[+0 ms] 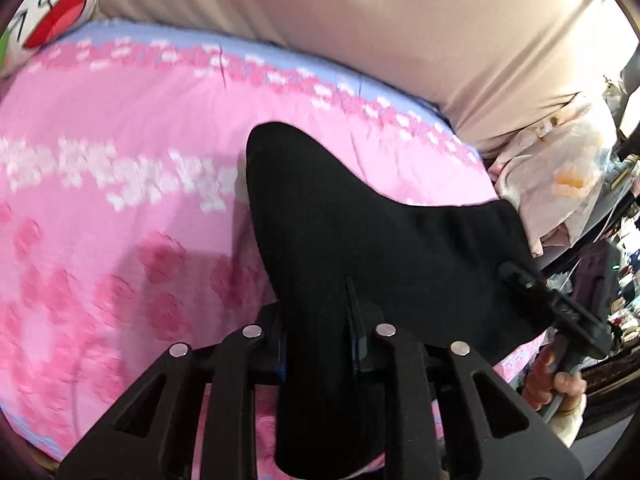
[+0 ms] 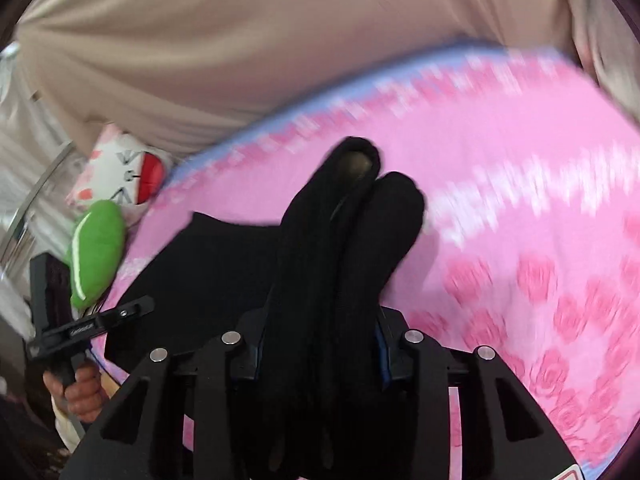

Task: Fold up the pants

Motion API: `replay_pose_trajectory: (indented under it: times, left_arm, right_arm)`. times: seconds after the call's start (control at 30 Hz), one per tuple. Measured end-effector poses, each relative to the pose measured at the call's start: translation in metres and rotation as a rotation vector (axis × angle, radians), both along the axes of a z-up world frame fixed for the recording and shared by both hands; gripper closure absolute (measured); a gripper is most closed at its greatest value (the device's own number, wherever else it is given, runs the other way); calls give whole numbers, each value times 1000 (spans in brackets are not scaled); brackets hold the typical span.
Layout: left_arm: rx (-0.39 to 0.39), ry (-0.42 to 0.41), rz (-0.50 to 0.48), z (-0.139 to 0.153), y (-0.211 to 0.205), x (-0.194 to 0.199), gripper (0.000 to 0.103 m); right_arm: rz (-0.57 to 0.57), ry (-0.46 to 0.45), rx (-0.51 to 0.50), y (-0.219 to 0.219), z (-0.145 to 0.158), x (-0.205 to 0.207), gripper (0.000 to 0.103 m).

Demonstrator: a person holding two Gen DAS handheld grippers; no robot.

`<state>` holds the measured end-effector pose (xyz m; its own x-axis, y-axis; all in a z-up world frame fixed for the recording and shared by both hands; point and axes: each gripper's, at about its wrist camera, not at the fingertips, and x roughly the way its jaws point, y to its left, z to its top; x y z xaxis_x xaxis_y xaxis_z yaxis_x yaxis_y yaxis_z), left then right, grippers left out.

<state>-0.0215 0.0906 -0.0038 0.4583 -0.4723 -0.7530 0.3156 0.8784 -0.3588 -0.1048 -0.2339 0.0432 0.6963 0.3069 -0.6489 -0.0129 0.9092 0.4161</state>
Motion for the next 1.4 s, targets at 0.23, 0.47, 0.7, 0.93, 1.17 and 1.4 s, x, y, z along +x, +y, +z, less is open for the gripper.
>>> replay_pose_trajectory:
  times: [0.23,0.47,0.7,0.93,1.17,1.4]
  left_arm:
    - [147,4,94,-23,25,-14,58]
    - [313,-196,264,18,39,-29,28]
    - [363,-169,328,6,58,-34,19]
    - [385,-150,326,-3,63,-28,17]
    - [407,-127,283,-9,44,-16,14]
    - [418,-124,244,-8,14,-11,10]
  right_arm:
    - [-113,110,-69,-2,-31,3,50]
    - [245,-92,-192,112,52,31,101]
    - [484,168,-344,246,-44,177,103]
    - [431,61,-204,238,-15,164,103]
    - [363,81,-167,204,-13,140,100]
    - [151,48,-276,112,9,56,98]
